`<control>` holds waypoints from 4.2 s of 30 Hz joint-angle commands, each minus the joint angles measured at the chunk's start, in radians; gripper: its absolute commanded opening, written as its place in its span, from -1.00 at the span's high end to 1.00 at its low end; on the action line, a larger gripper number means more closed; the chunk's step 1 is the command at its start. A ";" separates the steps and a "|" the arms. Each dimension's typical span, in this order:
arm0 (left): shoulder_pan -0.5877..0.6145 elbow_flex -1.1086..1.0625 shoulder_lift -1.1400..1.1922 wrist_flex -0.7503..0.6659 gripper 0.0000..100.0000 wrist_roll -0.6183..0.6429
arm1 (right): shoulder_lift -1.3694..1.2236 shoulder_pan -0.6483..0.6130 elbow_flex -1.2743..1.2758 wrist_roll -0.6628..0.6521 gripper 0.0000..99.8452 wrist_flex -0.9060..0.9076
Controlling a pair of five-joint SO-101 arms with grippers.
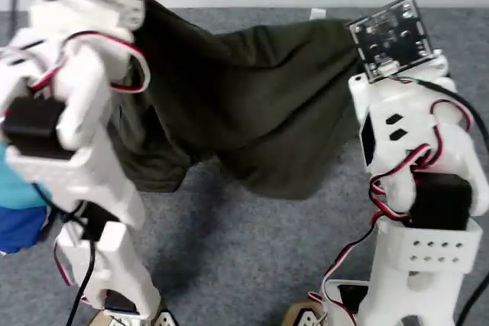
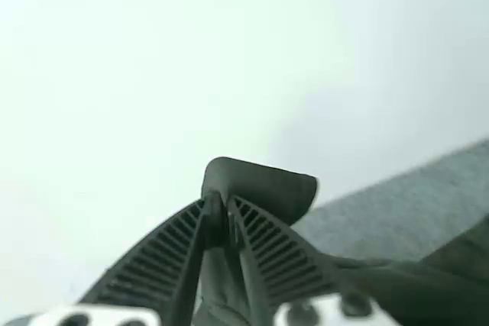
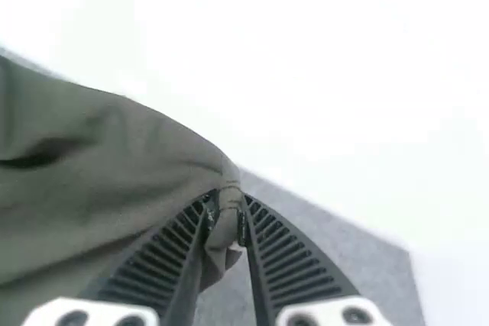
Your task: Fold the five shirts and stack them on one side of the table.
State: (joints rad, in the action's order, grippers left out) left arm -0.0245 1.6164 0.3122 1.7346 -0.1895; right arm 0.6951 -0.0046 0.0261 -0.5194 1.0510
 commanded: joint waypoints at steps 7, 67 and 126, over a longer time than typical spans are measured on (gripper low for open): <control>0.080 0.005 -0.224 -0.031 0.99 0.006 | 0.012 0.018 -0.232 -0.040 0.98 -0.027; 0.212 -1.178 -0.052 -0.129 0.57 -0.345 | 0.065 0.280 0.793 -0.338 0.98 -0.458; 0.083 -0.573 -0.046 -0.038 0.99 0.011 | 0.018 0.252 0.324 -0.068 0.98 -0.073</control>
State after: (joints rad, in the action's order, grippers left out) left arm 0.0230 1.0027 0.4427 1.7315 -0.2447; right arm 0.6736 0.2608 0.5063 -0.6314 0.9206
